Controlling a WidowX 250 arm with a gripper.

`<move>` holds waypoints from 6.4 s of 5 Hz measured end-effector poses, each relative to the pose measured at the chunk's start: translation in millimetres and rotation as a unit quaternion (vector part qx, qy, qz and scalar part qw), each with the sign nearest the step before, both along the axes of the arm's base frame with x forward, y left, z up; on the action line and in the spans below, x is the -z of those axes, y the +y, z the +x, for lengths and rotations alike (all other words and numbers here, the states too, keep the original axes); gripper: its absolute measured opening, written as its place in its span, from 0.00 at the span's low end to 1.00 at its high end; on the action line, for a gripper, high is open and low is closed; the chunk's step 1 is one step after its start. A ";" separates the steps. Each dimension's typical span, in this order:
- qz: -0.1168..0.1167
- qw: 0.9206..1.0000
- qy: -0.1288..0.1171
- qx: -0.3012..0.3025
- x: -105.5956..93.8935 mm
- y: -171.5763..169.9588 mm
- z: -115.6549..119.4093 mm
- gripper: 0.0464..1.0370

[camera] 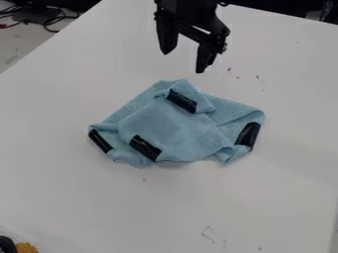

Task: Unfold the cloth from top to bottom

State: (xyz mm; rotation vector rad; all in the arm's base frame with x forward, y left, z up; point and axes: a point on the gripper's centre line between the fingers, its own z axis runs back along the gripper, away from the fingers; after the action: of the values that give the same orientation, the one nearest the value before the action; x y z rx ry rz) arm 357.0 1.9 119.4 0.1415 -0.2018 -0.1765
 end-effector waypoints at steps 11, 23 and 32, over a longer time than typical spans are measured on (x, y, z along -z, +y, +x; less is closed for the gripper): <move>-0.096 0.993 0.016 -0.060 111.8 -36.8 -69.1 0.32; -0.076 0.995 0.017 -0.057 117.9 -39.1 -43.5 0.14; 0.027 0.910 -0.030 -0.412 50.7 -162.5 -100.0 0.01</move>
State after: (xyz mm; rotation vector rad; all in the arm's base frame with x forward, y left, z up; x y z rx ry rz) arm 257.0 -160.5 68.7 0.2769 -0.1827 0.6687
